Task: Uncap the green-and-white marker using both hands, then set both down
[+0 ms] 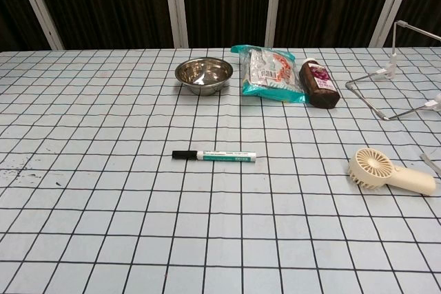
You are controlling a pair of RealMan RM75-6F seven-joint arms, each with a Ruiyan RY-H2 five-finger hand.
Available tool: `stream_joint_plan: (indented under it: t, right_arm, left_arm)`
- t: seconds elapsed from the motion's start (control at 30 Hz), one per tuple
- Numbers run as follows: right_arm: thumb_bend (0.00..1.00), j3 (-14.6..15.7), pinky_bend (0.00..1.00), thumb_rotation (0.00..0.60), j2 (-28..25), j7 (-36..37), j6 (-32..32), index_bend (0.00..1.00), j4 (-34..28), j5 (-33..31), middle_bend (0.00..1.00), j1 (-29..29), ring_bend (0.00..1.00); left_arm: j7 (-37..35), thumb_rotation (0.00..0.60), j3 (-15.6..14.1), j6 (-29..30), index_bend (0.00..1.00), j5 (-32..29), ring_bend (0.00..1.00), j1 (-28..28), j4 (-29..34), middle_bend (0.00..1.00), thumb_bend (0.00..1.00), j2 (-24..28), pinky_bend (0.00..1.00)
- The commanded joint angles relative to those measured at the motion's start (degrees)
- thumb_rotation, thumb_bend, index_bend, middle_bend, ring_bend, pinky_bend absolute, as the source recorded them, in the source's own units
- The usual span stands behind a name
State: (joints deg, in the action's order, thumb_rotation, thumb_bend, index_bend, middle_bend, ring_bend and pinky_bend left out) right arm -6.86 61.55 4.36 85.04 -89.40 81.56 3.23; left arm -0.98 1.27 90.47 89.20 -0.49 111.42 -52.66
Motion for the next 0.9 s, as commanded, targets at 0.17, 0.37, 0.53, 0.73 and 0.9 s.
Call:
stream_joint_plan:
  t: [0.17,0.37,0.53,0.73,0.9]
  right_arm:
    - [0.26,-0.55,0.08,0.6,0.12,-0.8,-0.67,0.07,-0.74,-0.23,0.01,0.89,0.11]
    - [0.26,-0.06,0.08,0.6,0.86,-1.82,-0.86,0.07,-0.54,0.27,0.01,1.08,0.11]
    - [0.26,-0.27,0.08,0.6,0.47,-1.66,-0.66,0.07,-0.86,-0.19,0.01,0.93,0.11]
    - [0.26,-0.3,0.07,0.6,0.11,-2.12,0.14,0.07,-1.69,0.19,0.01,0.72,0.11]
    - [0.26,-0.73,0.06,0.6,-0.35,-3.04,-0.08,0.1,-3.19,-0.74,0.01,0.85,0.11]
  left_arm:
    - [0.03,0.6,0.26,-0.07,0.03,-0.48,0.0,-0.1,-0.27,0.0,0.45,-0.25,0.0]
    - [0.73,0.6,0.13,0.33,0.03,0.02,0.0,0.12,-0.09,0.0,0.45,-0.21,0.0]
    - [0.55,0.6,0.36,0.5,0.03,-0.18,0.0,0.15,0.47,0.0,0.45,0.4,0.0]
    - [1.04,0.6,-0.46,0.72,0.02,0.77,0.0,0.69,0.52,0.0,0.45,-0.08,0.0]
    - [0.61,0.6,-0.4,1.21,0.02,0.81,0.0,0.96,0.81,0.0,0.45,0.3,0.0]
